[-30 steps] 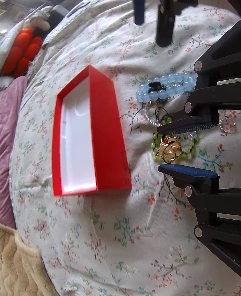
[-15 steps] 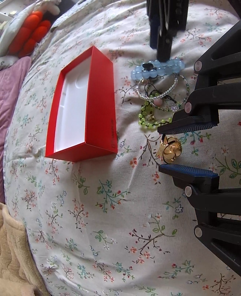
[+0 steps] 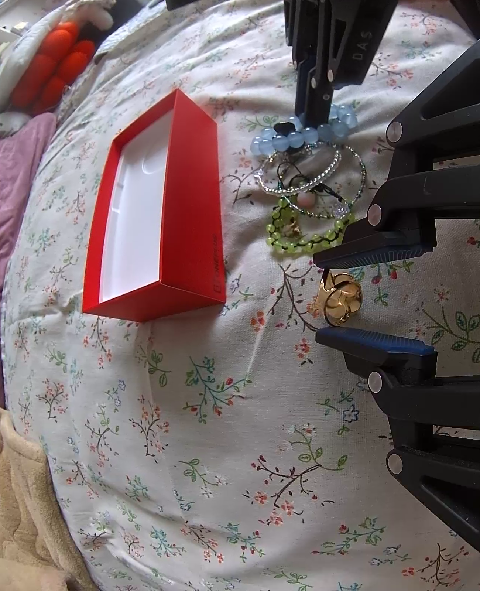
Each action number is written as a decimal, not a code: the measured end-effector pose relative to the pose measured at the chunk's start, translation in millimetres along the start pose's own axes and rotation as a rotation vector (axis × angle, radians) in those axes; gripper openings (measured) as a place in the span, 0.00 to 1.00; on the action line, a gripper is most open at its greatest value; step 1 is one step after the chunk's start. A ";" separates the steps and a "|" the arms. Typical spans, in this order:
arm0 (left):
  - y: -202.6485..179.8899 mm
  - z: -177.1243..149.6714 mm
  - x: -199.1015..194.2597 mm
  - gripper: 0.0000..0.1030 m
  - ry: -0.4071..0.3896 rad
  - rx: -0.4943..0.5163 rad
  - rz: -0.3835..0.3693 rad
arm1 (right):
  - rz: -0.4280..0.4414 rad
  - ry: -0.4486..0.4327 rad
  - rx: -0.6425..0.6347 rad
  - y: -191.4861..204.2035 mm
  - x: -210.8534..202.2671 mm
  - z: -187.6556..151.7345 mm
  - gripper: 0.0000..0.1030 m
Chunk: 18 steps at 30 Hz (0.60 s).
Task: Organize jewelry
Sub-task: 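Carry the gold ring and blue bracelet into the red box with both tools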
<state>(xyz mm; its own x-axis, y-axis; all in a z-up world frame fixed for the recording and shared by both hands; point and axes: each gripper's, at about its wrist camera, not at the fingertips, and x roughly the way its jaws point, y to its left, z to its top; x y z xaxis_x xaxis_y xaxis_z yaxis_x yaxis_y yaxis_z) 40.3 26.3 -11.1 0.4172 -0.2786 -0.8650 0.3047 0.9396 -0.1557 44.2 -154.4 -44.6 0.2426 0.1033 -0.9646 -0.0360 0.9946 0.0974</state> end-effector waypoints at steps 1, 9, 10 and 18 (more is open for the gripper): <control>0.0 1.1 -1.1 0.26 0.000 0.000 0.000 | 0.005 -0.006 0.006 -1.3 -2.7 0.5 0.12; 0.6 12.7 -24.8 0.26 -0.056 -0.030 -0.018 | 0.063 -0.103 0.032 -14.7 -48.9 -1.8 0.12; 0.2 13.7 -27.2 0.26 -0.060 -0.036 -0.020 | 0.072 -0.114 0.035 -18.3 -55.6 -3.1 0.12; -10.4 29.4 -44.3 0.26 -0.098 -0.025 -0.016 | 0.130 -0.206 0.036 -16.2 -93.6 7.4 0.12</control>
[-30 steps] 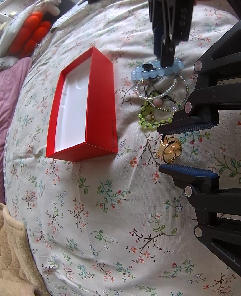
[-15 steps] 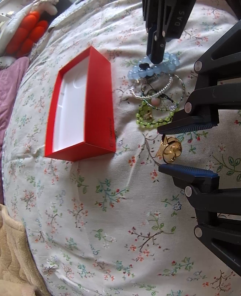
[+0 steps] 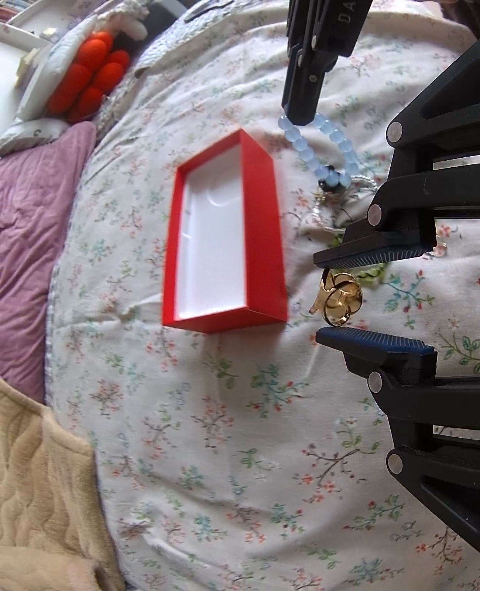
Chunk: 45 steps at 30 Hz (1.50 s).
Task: Organize jewelry
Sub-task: 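Carry the gold ring and blue bracelet into the red box with both tools, then open both tools to release the ring and bracelet in the box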
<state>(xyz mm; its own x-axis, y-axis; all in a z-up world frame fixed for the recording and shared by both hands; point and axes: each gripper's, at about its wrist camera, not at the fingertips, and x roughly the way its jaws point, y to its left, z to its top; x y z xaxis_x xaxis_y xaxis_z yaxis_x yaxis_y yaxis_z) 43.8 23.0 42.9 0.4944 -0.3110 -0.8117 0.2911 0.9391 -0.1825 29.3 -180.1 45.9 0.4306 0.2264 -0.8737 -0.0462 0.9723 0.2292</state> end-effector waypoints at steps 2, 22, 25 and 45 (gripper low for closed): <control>-1.8 6.9 -0.9 0.26 -0.002 0.005 0.007 | 0.022 -0.025 0.011 -1.2 -9.4 5.4 0.12; -19.2 70.3 70.2 0.26 -0.028 -0.043 -0.061 | 0.197 -0.181 0.082 -9.0 -3.9 81.7 0.12; -18.2 70.7 85.6 0.26 -0.009 -0.039 -0.041 | 0.171 -0.119 0.111 -22.8 22.5 81.4 0.12; -23.1 71.6 80.6 0.44 -0.036 -0.011 0.036 | 0.068 -0.093 0.094 -53.4 28.5 70.4 0.22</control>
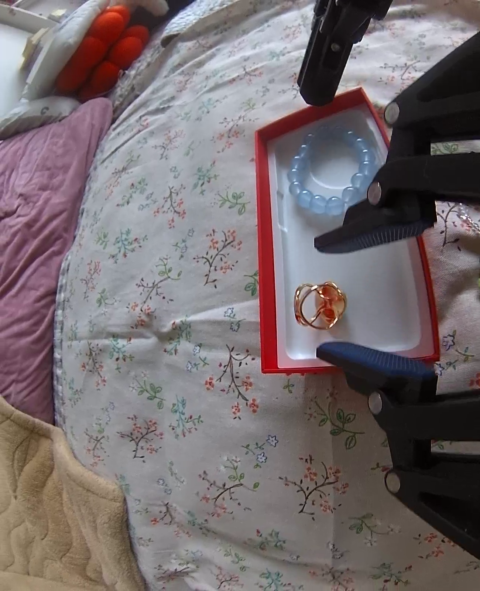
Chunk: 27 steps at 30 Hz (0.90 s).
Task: Organize jewelry
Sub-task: 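Open both tools to release the ring and bracelet in the box, then grasp the green bead bracelet with the left tool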
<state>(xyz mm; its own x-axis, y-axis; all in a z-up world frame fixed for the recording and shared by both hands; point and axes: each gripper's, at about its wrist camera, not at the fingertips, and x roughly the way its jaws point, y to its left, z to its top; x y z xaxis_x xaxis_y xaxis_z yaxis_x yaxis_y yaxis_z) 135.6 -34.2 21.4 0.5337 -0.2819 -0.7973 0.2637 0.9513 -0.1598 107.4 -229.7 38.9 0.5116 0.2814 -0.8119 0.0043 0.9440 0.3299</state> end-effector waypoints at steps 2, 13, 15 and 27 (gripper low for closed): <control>-2.2 -1.0 -6.0 0.49 -0.003 0.012 0.002 | -0.011 -0.008 -0.018 0.6 -7.5 -2.6 0.28; -1.6 -23.4 -41.2 0.79 0.015 0.052 0.045 | -0.080 -0.003 -0.082 -4.1 -40.8 -27.1 0.52; 0.8 -28.7 -44.4 0.81 0.035 0.047 0.053 | -0.096 0.008 -0.096 -3.8 -44.9 -33.6 0.53; 18.3 -74.0 -44.7 0.87 0.198 0.022 0.053 | -0.160 0.087 -0.138 -8.0 -49.9 -73.5 0.62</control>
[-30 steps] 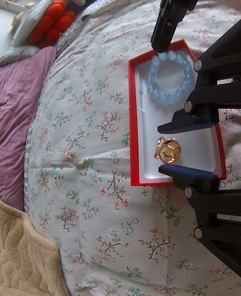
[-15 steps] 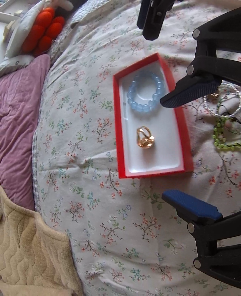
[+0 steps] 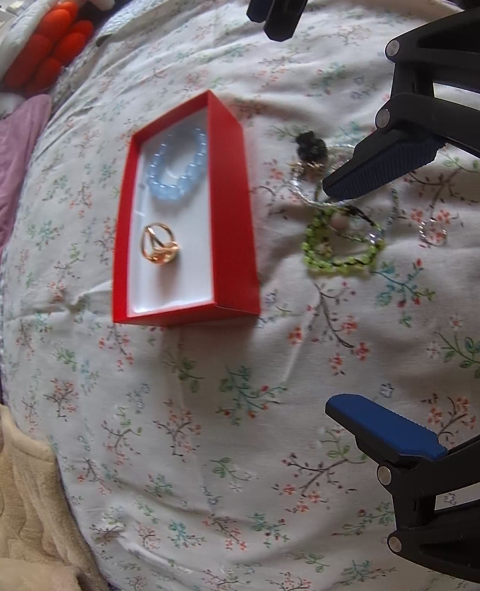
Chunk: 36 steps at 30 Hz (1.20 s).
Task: Organize jewelry
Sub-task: 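Grasp the green bead bracelet with the left tool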
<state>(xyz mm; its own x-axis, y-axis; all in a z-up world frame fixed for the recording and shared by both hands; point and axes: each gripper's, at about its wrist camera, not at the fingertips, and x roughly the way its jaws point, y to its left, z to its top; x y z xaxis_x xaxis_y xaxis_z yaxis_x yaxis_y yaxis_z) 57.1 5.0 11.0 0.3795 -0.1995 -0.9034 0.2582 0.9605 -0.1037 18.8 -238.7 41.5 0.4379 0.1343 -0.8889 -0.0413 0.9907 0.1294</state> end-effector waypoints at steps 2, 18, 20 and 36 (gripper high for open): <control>3.6 -4.3 2.5 0.87 0.017 -0.001 0.002 | -0.016 0.023 -0.005 -0.1 4.6 -6.0 0.63; 26.6 -12.2 27.1 0.77 0.113 -0.134 -0.093 | -0.107 0.158 -0.009 -3.8 35.9 -27.7 0.64; 22.9 -11.4 31.2 0.71 0.118 -0.130 -0.093 | -0.107 0.167 -0.003 -3.4 39.3 -27.9 0.64; -18.3 5.0 55.5 0.20 0.124 -0.065 -0.101 | -0.111 0.196 -0.006 3.8 53.4 -24.0 0.64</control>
<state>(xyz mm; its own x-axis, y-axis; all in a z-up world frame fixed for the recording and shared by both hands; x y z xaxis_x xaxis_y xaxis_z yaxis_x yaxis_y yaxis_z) 77.9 -24.6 -35.2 0.2411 -0.2738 -0.9311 0.2303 0.9481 -0.2191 20.4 -227.2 -16.1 0.2575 0.0255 -0.9659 -0.0081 0.9997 0.0243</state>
